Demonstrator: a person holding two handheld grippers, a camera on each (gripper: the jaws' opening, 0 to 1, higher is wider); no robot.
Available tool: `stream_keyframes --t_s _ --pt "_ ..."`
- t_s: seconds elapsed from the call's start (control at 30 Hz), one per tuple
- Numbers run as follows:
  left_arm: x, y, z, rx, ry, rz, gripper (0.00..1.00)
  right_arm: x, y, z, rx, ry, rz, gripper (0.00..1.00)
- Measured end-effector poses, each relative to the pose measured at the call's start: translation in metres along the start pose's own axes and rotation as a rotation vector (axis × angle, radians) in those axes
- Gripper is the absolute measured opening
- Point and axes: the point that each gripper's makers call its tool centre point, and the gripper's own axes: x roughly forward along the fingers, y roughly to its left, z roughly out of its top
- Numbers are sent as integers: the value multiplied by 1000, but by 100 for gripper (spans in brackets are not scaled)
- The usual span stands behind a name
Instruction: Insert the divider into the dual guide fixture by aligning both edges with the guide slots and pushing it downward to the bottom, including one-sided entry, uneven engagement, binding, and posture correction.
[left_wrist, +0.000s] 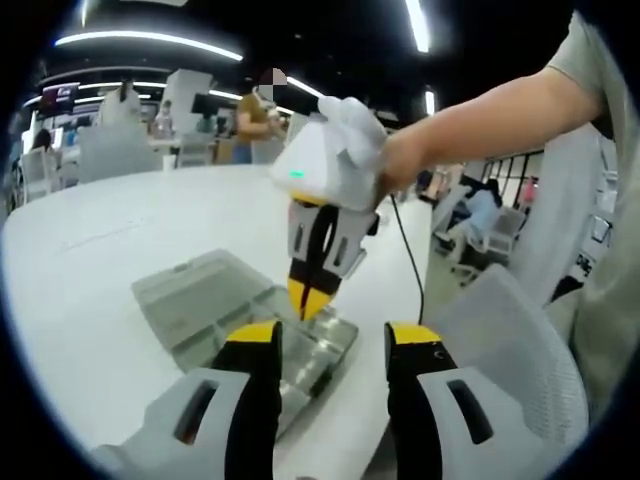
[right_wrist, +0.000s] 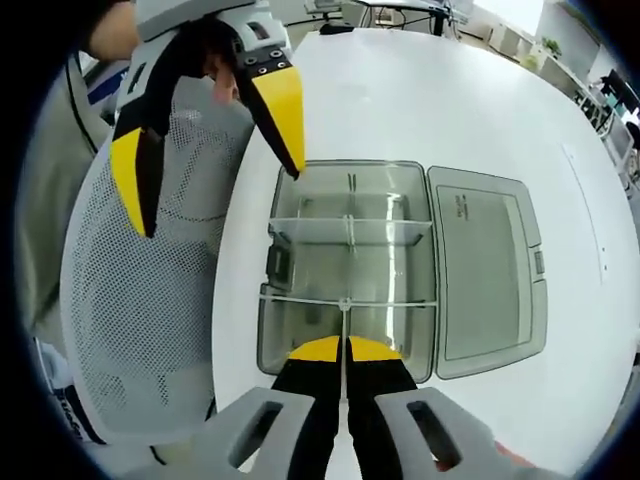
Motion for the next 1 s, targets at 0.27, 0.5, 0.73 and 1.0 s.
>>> stream_keyframes --t_s 0.27,0.5,0.73,1.0 --pt "0 -2 0 -1 -1 2 39 3 0 -1 6 -4 -1 0" --pt "-1 -4 -1 -2 2 2 39 6 0 -1 10 -3 -6 0" --pt "-2 -4 -2 -2 5 1 39 9 0 -2 8 2 -13 0" --pt "-3 0 -3 -6 1 5 39 11 -1 -3 2 5 -17 0"
